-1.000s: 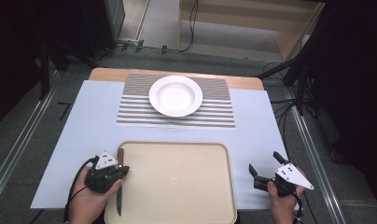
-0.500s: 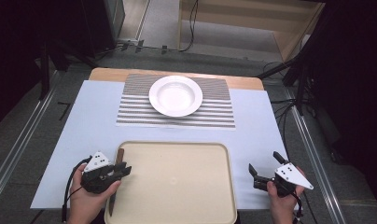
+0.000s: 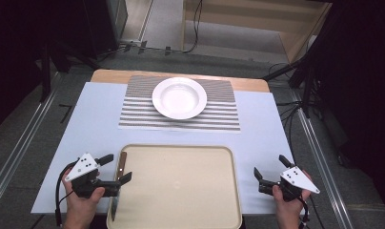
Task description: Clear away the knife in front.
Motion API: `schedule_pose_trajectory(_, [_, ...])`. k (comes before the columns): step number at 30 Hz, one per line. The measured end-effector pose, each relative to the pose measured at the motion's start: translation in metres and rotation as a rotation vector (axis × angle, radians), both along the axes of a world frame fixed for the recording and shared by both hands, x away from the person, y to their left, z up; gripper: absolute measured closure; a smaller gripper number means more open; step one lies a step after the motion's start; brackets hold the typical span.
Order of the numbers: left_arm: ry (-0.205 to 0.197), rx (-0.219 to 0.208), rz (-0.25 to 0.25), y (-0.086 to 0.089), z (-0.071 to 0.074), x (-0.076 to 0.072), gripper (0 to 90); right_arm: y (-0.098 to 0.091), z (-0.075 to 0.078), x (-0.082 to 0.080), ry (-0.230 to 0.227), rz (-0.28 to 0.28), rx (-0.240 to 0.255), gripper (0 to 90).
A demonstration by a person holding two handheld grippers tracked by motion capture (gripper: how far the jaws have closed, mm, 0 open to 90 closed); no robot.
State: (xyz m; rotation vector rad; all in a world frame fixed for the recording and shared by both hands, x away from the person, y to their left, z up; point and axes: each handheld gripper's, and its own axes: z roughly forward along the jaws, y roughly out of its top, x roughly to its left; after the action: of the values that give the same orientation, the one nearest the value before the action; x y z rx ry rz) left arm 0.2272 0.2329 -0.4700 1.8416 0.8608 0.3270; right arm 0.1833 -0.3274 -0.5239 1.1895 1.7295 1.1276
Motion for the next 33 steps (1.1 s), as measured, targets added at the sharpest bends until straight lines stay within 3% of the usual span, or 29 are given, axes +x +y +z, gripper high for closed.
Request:
schedule_pose_trajectory(6, [-0.046, -0.004, 0.030, 0.010, 0.005, -0.002, 0.0, 0.000, 0.000, 0.000, 0.000, -0.001, 0.004, 0.0])
schedule_pose_trajectory(22, [-0.077, -0.008, 0.109, 0.049, 0.008, 0.002, 0.0, -0.001, 0.000, 0.000, 0.000, -0.001, 0.006, 0.0])
schedule_pose_trajectory(33, [-0.074, -0.006, 0.160, 0.071, 0.004, 0.004, 0.0, -0.001, 0.000, 0.000, 0.003, -0.001, 0.010, 0.0])
